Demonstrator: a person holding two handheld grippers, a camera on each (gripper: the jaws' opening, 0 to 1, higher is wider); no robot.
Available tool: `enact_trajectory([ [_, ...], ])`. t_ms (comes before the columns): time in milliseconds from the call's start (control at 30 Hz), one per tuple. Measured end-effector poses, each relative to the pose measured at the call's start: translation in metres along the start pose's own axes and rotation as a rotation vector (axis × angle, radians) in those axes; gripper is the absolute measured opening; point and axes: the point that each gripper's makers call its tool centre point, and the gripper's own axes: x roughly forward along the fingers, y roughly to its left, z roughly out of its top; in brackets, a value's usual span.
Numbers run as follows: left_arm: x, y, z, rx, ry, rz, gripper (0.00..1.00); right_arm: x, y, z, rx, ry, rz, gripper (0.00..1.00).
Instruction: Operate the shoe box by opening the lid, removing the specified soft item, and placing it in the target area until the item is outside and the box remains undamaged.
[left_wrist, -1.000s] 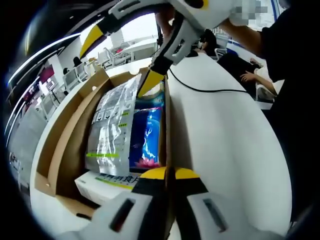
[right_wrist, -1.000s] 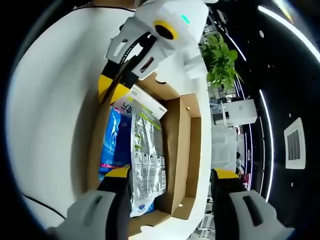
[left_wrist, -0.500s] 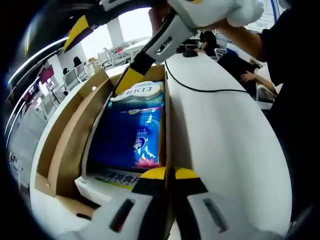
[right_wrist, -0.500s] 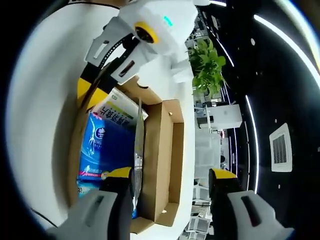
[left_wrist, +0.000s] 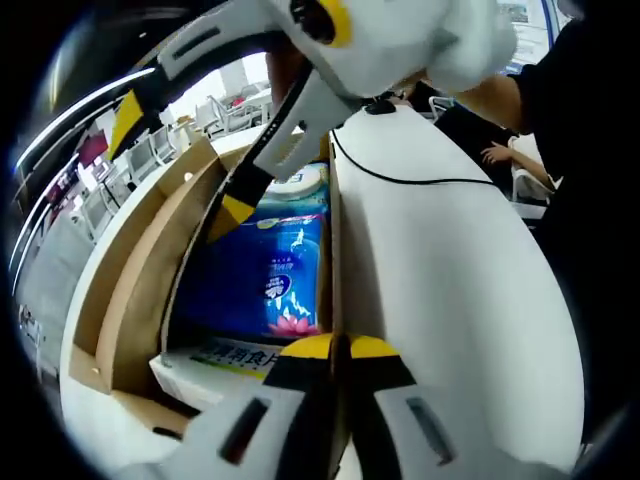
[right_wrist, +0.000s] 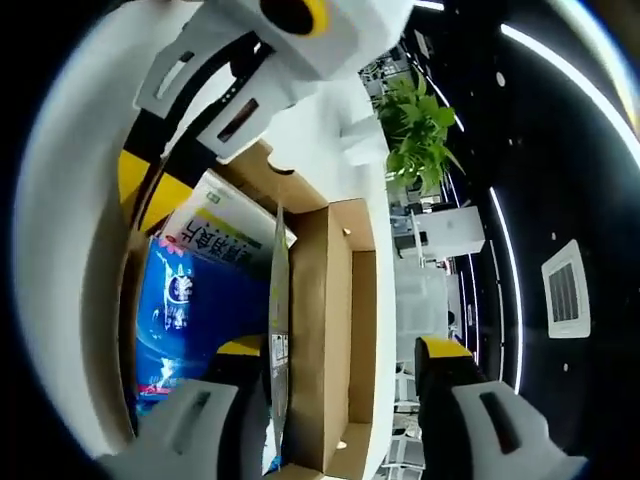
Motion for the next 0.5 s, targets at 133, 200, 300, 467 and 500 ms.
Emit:
enact_trajectory([
  [133, 0.000, 0.000, 0.000, -0.001, 0.001, 0.000, 0.02, 0.012, 0.007, 0.000, 0.003, -0.003, 0.012, 0.58],
  [200, 0.000, 0.000, 0.000, -0.001, 0.000, 0.000, 0.02, 0.017, 0.009, 0.000, 0.004, -0.007, 0.014, 0.58],
  [300, 0.000, 0.000, 0.000, 0.000, 0.000, 0.000, 0.02, 0.021, 0.011, 0.001, 0.004, -0.008, 0.011, 0.57],
  [467, 0.000, 0.000, 0.000, -0.001, 0.001, -0.001, 0.02, 0.024, 0.016, 0.002, 0.001, -0.010, 0.013, 0.55],
  [500, 0.000, -0.001, 0.000, 0.000, 0.001, -0.001, 0.02, 0.025, 0.017, 0.002, -0.001, -0.010, 0.012, 0.54],
])
